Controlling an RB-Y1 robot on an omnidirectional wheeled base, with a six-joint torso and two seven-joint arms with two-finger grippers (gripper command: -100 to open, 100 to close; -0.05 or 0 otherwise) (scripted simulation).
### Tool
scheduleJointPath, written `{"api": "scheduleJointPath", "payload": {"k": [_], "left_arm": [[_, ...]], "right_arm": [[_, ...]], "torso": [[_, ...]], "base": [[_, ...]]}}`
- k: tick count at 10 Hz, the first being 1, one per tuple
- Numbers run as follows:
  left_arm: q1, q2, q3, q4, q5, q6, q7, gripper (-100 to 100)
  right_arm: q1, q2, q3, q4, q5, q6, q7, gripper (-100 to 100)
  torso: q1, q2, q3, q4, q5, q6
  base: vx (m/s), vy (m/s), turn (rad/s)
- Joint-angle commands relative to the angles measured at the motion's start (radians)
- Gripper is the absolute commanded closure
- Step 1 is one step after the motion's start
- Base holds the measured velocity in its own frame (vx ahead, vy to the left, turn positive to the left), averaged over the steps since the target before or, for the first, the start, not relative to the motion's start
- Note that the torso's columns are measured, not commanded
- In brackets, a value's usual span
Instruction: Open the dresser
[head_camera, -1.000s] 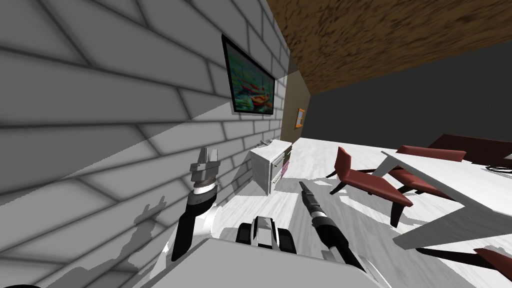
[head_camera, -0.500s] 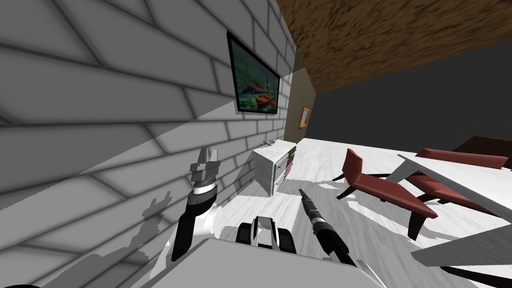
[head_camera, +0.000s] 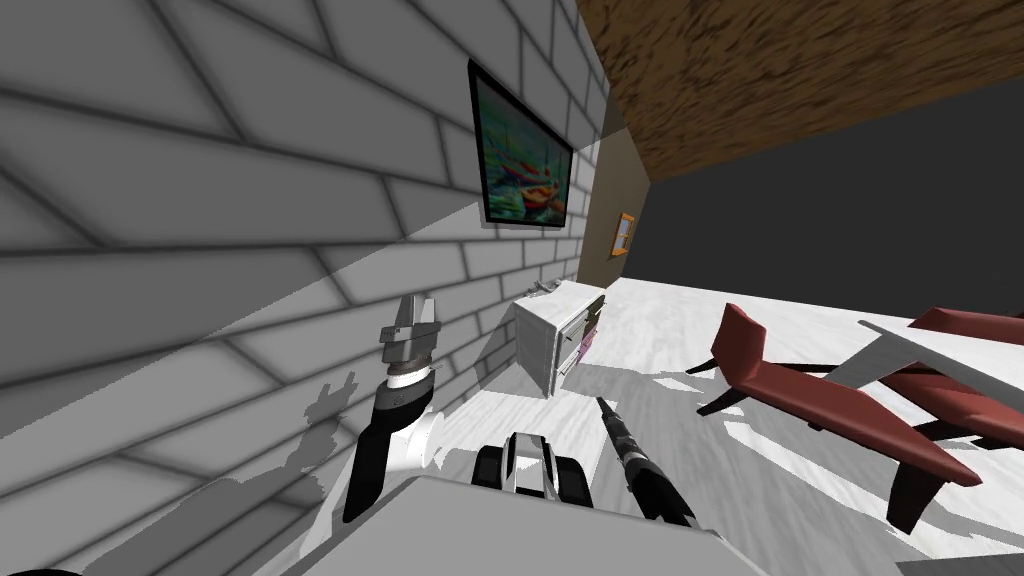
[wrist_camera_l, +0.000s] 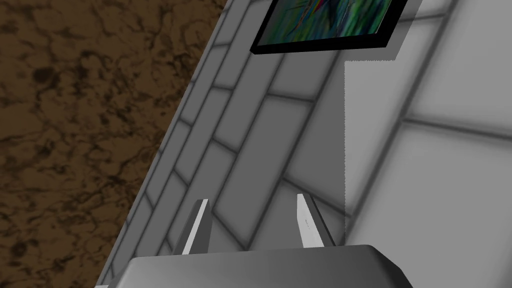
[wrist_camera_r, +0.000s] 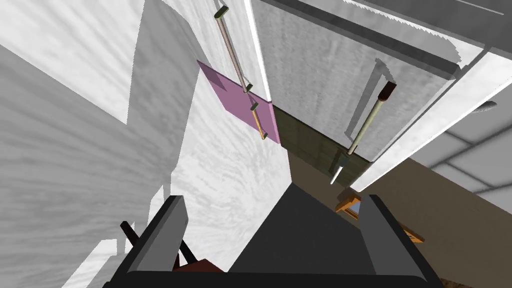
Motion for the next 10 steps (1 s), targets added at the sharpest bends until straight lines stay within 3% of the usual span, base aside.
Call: {"api": "scheduleJointPath", "payload": {"k": [1,2,3,5,6,7,8,9,10], "left_arm": [[0.000,0.000,0.000,0.000,0.000,0.000,0.000,0],[0.000,0.000,0.000,0.000,0.000,0.000,0.000,0],[0.000,0.000,0.000,0.000,0.000,0.000,0.000,0],[0.000,0.000,0.000,0.000,0.000,0.000,0.000,0],[0.000,0.000,0.000,0.000,0.000,0.000,0.000,0],[0.000,0.000,0.000,0.000,0.000,0.000,0.000,0],[0.000,0.000,0.000,0.000,0.000,0.000,0.000,0],[0.000,0.000,0.000,0.000,0.000,0.000,0.000,0],[0.000,0.000,0.000,0.000,0.000,0.000,0.000,0]], "right_arm": [[0.008,-0.004,0.018,0.062,0.045,0.091,0.009,-100],[0.011,-0.008,0.036,0.096,0.085,0.120,0.018,-100],[0.011,-0.008,0.036,0.112,0.085,0.150,0.018,-100],[0.011,-0.008,0.036,0.112,0.085,0.164,0.018,-100],[0.013,-0.011,0.053,0.162,0.126,0.206,0.027,-100],[0.013,-0.011,0.053,0.163,0.126,0.237,0.027,-100],[0.013,-0.014,0.071,0.195,0.166,0.274,0.037,-100],[0.013,-0.014,0.071,0.215,0.166,0.308,0.037,-100],[0.013,-0.014,0.071,0.215,0.166,0.310,0.037,-100]], "torso": [[0.001,-0.001,0.000,0.000,0.000,0.000],[0.000,0.000,0.000,0.000,0.000,0.000],[0.000,0.000,0.000,0.000,0.000,0.000],[-0.002,0.002,0.001,0.001,-0.001,0.000],[-0.002,0.003,0.002,0.001,-0.001,0.000],[0.000,0.000,0.001,0.000,0.000,-0.001],[0.000,-0.001,-0.001,0.000,0.000,0.000],[0.002,-0.002,-0.001,0.000,0.000,0.000],[0.000,0.000,0.000,0.000,0.000,0.000]], "base": [[0.059,0.043,0.104],[0.062,0.054,0.200],[0.063,0.044,0.112],[0.011,0.008,-0.018],[0.032,0.020,0.237],[0.052,0.026,0.127],[0.065,0.047,0.212],[0.065,0.033,0.110],[0.035,0.016,-0.018]]}}
